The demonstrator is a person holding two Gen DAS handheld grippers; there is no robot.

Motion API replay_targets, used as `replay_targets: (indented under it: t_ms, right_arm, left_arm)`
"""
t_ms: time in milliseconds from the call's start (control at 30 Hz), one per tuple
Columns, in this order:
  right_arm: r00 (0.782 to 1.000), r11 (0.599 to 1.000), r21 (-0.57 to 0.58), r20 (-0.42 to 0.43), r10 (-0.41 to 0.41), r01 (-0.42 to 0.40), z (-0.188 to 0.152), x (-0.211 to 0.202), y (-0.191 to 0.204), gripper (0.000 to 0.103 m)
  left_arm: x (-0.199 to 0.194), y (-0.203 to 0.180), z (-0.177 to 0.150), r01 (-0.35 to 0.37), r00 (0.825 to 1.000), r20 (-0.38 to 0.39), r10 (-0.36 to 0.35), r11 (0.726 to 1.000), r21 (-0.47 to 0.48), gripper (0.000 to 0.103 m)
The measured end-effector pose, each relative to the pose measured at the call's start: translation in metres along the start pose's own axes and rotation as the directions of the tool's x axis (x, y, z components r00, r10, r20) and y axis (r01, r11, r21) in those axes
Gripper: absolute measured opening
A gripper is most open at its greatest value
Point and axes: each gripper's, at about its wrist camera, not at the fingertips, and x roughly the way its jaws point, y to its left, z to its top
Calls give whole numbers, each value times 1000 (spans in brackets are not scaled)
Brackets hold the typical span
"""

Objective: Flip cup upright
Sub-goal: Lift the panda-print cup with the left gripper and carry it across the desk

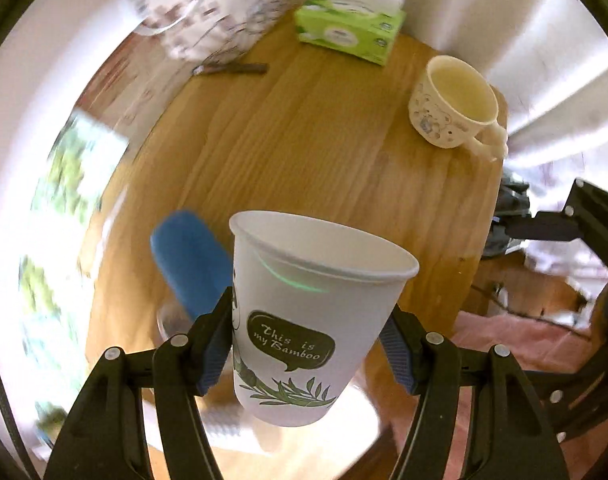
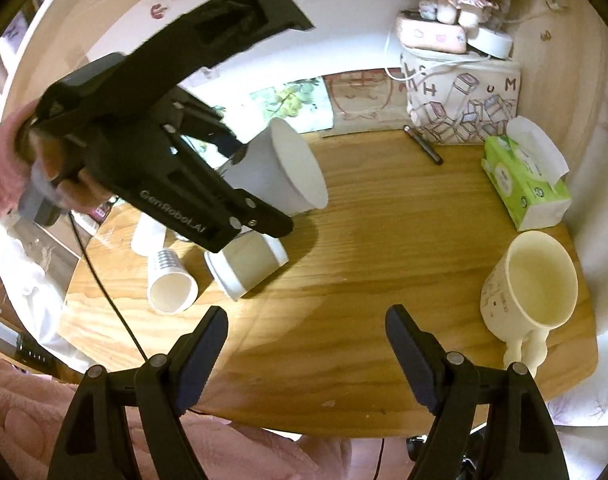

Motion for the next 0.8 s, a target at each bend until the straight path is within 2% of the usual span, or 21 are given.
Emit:
replay_targets:
  t_ms: [200, 367, 500, 667, 800]
  right_arm:
    - [1000, 999, -34, 3, 15, -15, -8, -6, 18, 82]
    - [1000, 999, -46, 3, 20, -20, -10, -7, 32, 82]
    - [999, 998, -46, 0, 32, -32, -11, -5, 42, 82]
    - [999, 998, -41, -6, 50, -51, -13, -1, 54, 82]
    - [997, 997, -43, -26, 68, -69, -13, 5, 67, 82]
  left_arm:
    - [-18, 7, -45, -18, 999, 31, 24, 982, -188, 69]
    - [-28, 14, -86, 0, 997, 67, 24, 940, -341, 69]
    - [-35, 21, -120, 29, 995, 99, 18, 889, -457, 69]
    - [-38, 24, -157, 26, 993, 107, 41, 827, -562, 69]
    - [-35, 33, -187, 31, 994, 100, 45, 754, -656, 69]
